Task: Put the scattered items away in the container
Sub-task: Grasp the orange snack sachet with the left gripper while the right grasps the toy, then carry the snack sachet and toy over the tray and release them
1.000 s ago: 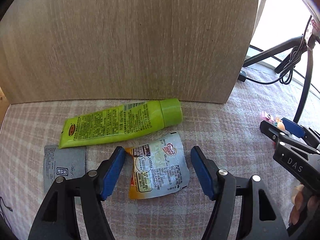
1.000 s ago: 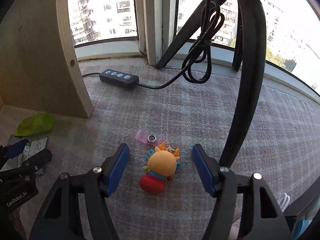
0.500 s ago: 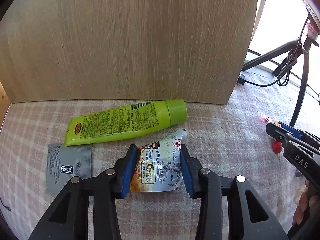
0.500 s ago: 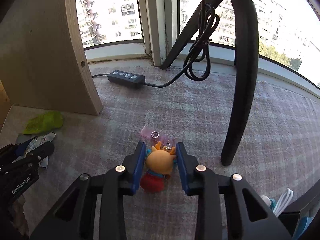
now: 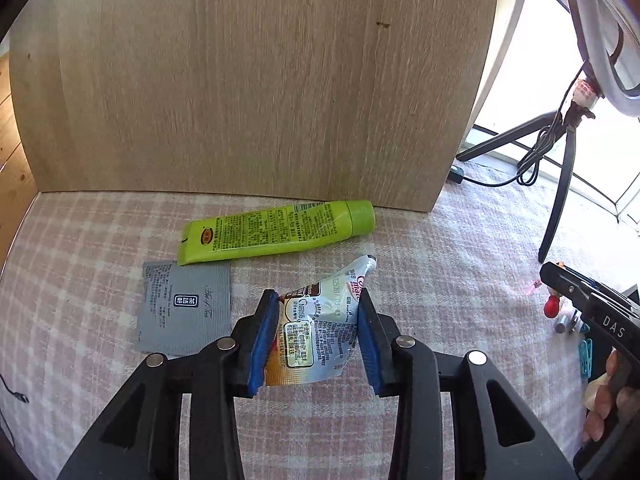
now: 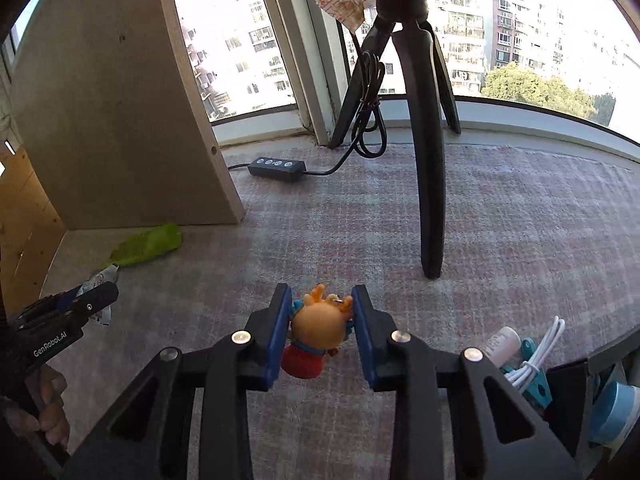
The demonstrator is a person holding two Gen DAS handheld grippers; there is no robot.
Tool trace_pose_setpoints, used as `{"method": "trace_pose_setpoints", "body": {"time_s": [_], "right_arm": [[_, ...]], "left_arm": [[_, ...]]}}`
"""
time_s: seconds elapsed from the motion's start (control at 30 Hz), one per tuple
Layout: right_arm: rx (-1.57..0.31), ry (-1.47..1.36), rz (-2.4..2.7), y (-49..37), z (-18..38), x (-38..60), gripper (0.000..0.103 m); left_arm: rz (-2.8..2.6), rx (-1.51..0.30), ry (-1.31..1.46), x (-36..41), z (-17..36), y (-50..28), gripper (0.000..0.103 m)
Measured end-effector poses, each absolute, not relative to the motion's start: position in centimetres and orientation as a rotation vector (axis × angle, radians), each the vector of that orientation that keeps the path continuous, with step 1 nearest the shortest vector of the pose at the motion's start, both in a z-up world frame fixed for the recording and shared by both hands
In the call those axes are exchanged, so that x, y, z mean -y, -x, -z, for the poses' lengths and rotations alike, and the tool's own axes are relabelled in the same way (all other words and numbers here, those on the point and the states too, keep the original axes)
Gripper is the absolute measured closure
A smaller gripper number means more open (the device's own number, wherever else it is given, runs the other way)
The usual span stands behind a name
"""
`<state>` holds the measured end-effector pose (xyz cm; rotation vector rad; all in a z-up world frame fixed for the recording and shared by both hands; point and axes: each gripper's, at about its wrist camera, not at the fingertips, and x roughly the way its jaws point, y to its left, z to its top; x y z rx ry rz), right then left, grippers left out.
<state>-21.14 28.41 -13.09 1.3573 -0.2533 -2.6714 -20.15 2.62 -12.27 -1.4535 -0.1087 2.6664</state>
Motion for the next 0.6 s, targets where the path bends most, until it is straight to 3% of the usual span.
{"method": "trace_pose_setpoints", "body": {"time_s": [0.27, 0.6], "right_arm": [[0.321, -1.236, 2.715, 16.8, 8.9, -30.3, 0.073], [0.425, -1.134, 2.948, 8.5, 3.8, -41.5, 0.073]], "left_arm": [[-2.572, 0.087, 1.378, -7.6, 11.0, 19.0, 0.067], [-2.338, -0.041, 1.188, -21.9, 6.6, 15.9, 0.067]]}}
